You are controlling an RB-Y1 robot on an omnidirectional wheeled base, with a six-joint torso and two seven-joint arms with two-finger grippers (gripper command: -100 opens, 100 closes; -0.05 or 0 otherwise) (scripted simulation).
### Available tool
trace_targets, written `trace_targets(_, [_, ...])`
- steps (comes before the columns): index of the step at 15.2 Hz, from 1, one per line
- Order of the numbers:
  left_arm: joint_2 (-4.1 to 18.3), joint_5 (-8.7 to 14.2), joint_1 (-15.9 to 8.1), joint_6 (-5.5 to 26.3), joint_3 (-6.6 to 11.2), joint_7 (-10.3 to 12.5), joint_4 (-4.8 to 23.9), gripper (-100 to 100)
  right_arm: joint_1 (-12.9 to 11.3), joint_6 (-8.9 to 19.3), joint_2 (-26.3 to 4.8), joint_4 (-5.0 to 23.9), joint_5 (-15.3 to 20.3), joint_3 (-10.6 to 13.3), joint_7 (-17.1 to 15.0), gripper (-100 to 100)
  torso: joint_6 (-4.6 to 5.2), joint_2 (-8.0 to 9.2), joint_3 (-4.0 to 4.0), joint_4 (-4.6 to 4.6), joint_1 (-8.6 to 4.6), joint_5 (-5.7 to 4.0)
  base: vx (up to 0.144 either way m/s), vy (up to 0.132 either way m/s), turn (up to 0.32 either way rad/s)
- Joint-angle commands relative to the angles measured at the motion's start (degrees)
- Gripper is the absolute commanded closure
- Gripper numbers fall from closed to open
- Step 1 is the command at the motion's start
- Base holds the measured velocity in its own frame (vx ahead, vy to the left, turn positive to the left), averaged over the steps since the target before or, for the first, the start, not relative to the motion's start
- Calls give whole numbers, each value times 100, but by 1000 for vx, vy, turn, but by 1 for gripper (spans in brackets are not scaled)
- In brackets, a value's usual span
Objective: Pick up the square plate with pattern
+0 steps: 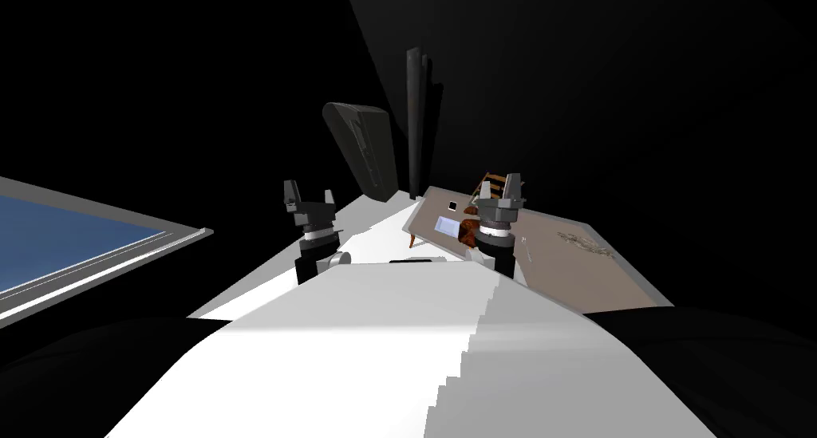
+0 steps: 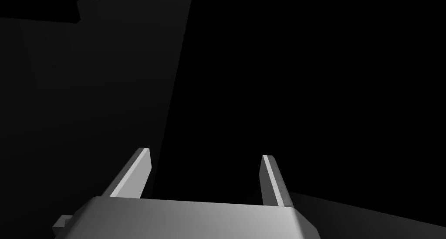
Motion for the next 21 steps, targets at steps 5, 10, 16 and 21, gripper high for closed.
trace_targets(5, [0, 0, 0, 0, 0, 0, 0, 0, -188, 347, -436, 520, 436, 131, 217, -100, -1, -3, -2, -1, 1, 0, 1, 6, 40])
trace_targets(10, [0, 0, 0, 0, 0, 0, 0, 0, -387, 716, -696, 1026, 899, 272, 448, -100, -1, -3, -2, -1, 2, 0, 3, 9, 47])
trace_targets(16, [0, 0, 0, 0, 0, 0, 0, 0, -639, 1184, -954, 1687, 1486, 451, 742, -100, -2, -4, -2, -1, 3, 0, 3, 9, 48])
trace_targets(21, [0, 0, 0, 0, 0, 0, 0, 0, -829, 1539, -1122, 2322, 1932, 589, 965, -100, -2, -5, -3, -1, 3, 0, 4, 10, 57])
